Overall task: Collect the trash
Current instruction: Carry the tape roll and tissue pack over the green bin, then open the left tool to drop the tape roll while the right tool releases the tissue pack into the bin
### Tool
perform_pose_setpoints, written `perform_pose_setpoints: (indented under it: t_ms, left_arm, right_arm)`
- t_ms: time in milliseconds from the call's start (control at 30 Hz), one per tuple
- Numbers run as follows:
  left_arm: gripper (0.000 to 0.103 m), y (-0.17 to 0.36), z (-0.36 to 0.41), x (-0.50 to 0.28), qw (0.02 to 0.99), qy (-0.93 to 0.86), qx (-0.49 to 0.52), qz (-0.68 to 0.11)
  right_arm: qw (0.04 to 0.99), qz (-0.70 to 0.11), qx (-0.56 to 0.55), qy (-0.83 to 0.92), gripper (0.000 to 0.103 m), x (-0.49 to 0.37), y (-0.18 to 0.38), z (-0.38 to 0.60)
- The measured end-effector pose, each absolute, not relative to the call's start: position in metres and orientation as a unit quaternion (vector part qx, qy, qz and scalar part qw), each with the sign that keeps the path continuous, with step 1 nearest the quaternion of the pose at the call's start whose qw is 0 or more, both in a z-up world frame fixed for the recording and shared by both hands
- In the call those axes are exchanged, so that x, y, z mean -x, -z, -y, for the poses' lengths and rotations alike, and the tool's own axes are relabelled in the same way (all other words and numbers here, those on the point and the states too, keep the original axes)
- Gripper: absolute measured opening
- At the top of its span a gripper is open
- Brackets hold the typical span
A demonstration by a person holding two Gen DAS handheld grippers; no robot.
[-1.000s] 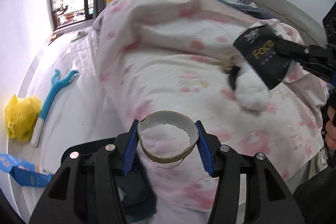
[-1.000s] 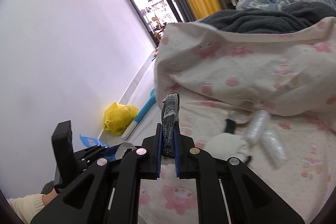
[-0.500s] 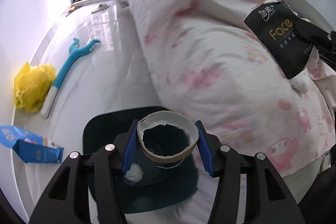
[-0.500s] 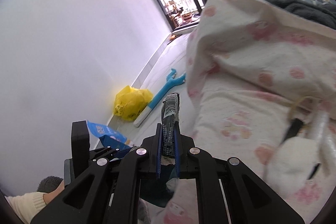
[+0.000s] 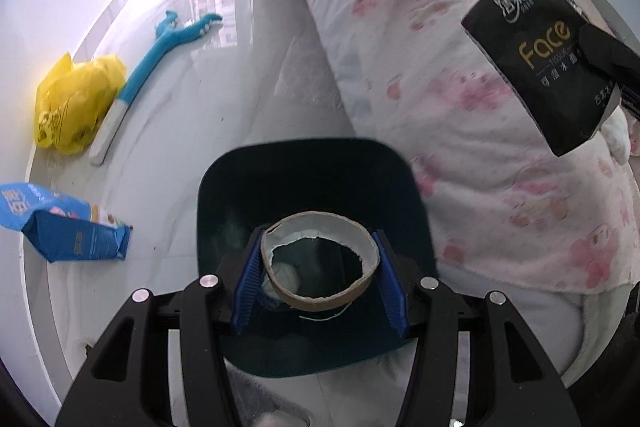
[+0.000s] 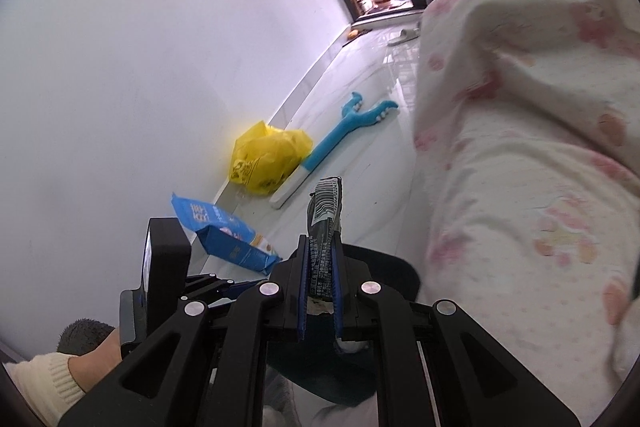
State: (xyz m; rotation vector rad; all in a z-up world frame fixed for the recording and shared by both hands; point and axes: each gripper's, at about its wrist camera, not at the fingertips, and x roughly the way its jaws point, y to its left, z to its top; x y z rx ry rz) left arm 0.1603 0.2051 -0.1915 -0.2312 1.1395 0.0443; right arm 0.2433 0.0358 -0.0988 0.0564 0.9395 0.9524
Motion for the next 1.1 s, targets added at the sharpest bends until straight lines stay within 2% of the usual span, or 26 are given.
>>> perform_pose_setpoints:
  t_ms: [333, 467, 567, 867, 1100]
  left_arm:
    - [0.058, 0.213, -0.231, -0.145, 0.806, -0.024, 0.128, -0.577]
    - [0.068, 0.214, -0.236, -0.139, 0.804, -0.018, 0.132, -0.58]
    - [0.071, 0.211, -0.238, -0.135, 0.806, -0.016, 0.126, -0.579]
    - [0.079, 0.186, -0.253, -0.121, 0.831, -0.022, 0.122, -0.543]
    - [0.08, 0.159, -0.259, -0.111, 0.86, -0.02, 0.117, -0.496]
  right_arm:
    - [0.763, -0.456, -0.002, -0.457, 0.01, -0.235, 0.114, -0.085]
    - [0.756, -0.464, 0.005, -0.461, 0.01, -0.232, 0.121, -0.098]
    - [0.752, -0.47, 0.011, -0.462, 0.01, -0.23, 0.127, -0.11]
    - [0.738, -0.503, 0.029, -0.449, 0.01, -0.233, 0.157, -0.136]
    - [0.725, -0.53, 0.044, -0.438, 0.01, -0.23, 0.18, -0.151]
